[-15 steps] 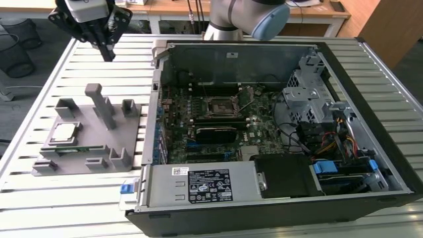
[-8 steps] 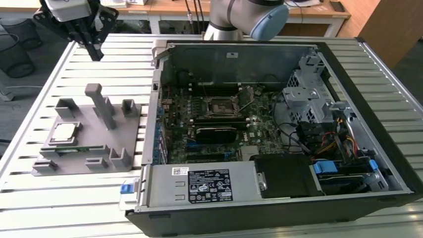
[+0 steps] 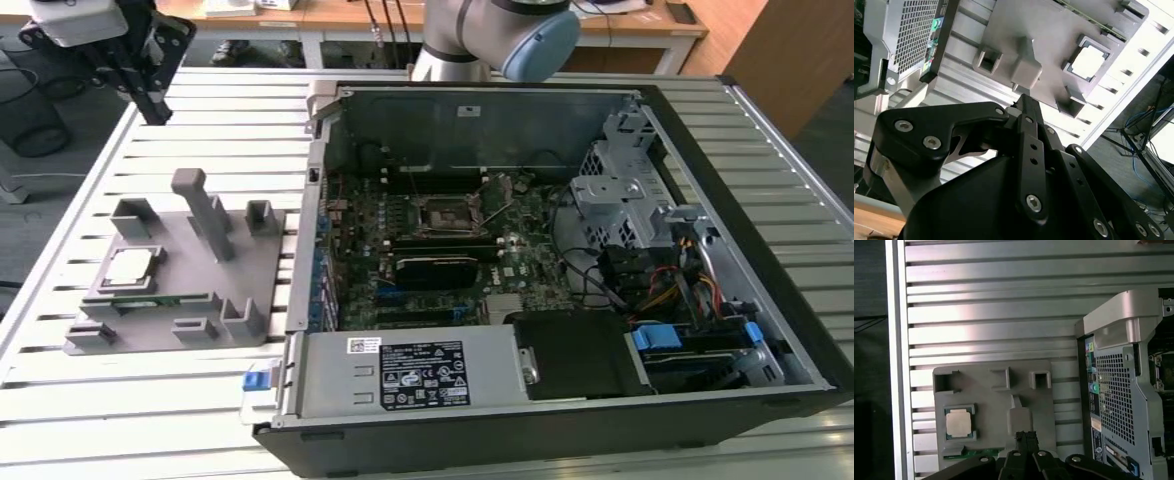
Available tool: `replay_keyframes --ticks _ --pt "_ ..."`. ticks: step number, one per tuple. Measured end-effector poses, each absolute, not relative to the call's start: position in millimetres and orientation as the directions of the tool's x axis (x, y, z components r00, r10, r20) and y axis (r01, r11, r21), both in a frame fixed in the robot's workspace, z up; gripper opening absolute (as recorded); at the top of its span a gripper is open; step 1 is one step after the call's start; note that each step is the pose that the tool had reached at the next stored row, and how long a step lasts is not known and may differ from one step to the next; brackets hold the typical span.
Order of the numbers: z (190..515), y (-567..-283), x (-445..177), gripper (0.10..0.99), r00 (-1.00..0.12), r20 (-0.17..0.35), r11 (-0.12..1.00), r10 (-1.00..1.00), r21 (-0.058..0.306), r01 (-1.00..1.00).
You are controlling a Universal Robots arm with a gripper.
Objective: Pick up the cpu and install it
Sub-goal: 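Reach for the cpu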
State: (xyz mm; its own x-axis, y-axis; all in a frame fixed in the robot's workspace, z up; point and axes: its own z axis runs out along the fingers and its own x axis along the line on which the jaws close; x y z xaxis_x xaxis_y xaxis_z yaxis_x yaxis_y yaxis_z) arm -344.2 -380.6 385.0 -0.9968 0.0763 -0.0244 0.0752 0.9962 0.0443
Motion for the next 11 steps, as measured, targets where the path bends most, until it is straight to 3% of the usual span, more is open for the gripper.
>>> replay_keyframes --ticks 11 --pt "381.2 -395.4 -376.1 0.106 -0.997 -0.025 0.996 0.076 0.044 0.075"
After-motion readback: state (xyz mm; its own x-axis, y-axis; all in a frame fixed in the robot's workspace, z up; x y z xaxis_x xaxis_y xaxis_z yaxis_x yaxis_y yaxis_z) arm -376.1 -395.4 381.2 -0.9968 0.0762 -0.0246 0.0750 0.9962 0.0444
